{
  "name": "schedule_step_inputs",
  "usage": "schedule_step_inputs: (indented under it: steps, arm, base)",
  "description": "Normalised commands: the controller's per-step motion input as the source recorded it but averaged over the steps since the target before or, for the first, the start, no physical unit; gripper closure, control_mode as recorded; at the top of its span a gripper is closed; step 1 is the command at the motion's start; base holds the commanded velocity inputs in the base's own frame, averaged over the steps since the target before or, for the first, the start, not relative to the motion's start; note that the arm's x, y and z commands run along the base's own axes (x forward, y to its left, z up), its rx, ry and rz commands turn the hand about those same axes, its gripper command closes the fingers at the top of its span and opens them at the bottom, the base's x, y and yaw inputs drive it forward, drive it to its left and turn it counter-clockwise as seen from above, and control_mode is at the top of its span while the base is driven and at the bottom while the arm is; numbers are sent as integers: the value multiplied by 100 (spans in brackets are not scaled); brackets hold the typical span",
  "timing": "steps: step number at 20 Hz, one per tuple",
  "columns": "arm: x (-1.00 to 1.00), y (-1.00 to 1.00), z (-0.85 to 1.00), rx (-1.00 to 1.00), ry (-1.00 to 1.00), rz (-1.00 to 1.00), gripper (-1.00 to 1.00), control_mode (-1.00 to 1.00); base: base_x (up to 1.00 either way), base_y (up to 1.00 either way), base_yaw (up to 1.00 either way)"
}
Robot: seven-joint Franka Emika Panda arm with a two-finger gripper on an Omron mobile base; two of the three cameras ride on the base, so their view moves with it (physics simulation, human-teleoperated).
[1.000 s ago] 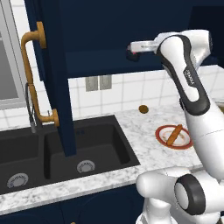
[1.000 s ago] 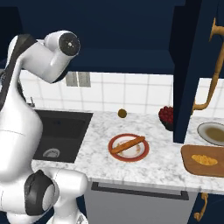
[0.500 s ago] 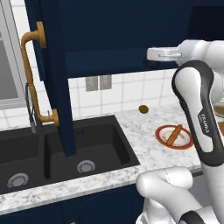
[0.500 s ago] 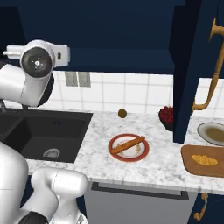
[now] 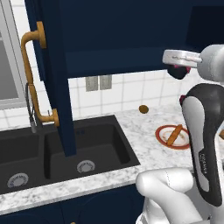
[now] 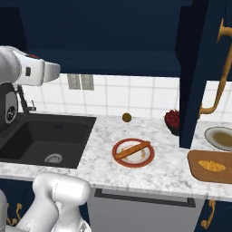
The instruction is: From the different types of pastries on the counter, select a croissant and place it on the cutting board. Then retrieve a jar of jam from the cabinet and place it alongside the croissant on the cutting board.
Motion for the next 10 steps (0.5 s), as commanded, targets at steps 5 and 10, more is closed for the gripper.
schedule_step_inputs:
  steps: [5, 10]
  arm:
    - [-100, -30, -4, 0, 11, -20, 100, -100]
    - [-71, 15, -54, -19, 11, 2, 100, -100]
  base:
    - [0, 0, 0]
    - [0, 0, 0]
